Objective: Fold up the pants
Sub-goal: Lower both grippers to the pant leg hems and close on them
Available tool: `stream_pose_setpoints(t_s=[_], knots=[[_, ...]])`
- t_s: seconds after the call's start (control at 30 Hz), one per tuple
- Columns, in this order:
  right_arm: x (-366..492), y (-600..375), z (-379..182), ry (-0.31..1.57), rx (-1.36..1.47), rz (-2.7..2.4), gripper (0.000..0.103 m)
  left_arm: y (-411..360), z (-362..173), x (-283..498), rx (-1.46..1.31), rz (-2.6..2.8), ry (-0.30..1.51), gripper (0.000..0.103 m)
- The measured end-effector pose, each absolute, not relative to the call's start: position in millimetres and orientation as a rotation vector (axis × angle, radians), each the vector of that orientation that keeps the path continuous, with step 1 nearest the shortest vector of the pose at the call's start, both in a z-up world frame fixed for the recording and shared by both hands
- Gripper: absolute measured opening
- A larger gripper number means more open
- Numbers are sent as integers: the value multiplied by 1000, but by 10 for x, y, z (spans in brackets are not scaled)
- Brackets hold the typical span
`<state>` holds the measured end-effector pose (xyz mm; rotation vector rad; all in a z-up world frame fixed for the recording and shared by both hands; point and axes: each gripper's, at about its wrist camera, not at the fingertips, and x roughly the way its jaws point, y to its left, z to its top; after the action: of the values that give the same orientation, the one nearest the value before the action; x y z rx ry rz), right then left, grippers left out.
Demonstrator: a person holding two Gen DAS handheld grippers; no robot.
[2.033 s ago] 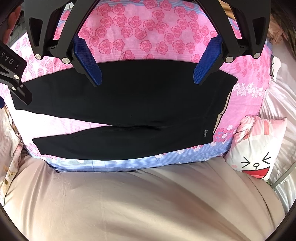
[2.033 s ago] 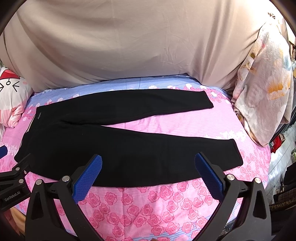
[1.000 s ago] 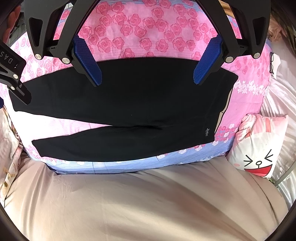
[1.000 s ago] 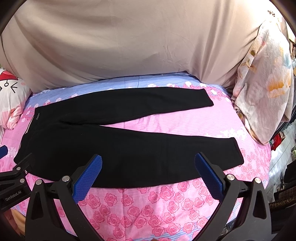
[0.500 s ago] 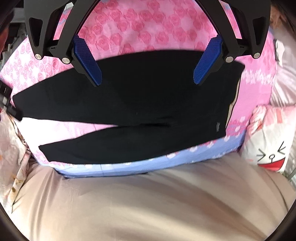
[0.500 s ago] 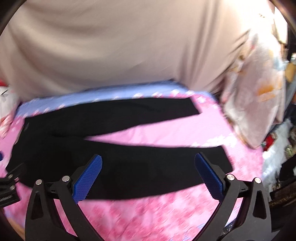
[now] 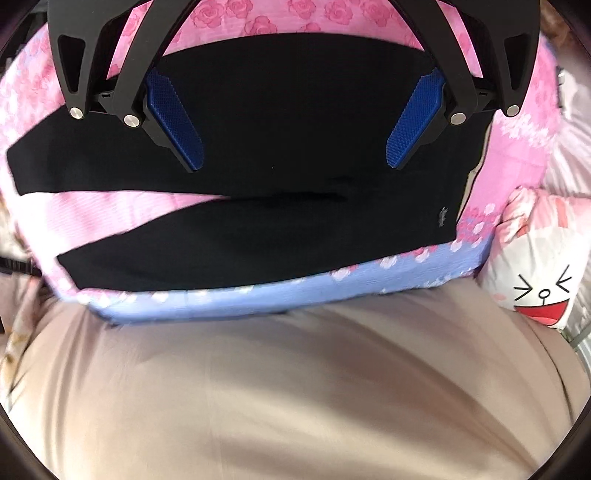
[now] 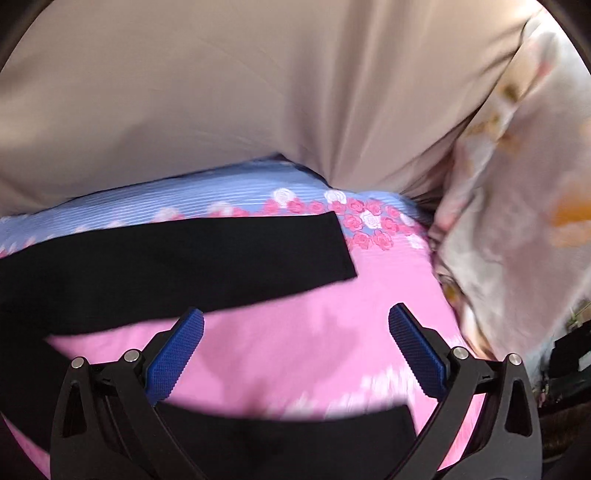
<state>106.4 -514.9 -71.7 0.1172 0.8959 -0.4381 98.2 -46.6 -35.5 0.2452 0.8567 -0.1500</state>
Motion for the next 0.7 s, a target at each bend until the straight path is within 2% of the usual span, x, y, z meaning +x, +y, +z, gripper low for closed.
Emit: stream_pose_setpoints(t_s=[0.13,0.4,0.47,0.53,0.7], knots=[[1675,-5980,-1140,942,222,-385,98,-763,-616,1179,311,-62,982,97],[2404,-6590,-1631,985,249,-255,98,-1066,-834,1301,303,39,1031,98],[2481,-6668,-1698,983,269,-206,91,-1135,-853,1309,304,57,1033,98],[2558,-6745,-1784,1001,291,-167,76,-1213,-874,1304,312,67,1041,98],[2644,-6706,-1931,1023,238,-140,75,-1218,-938,1351,304,93,1066,98]])
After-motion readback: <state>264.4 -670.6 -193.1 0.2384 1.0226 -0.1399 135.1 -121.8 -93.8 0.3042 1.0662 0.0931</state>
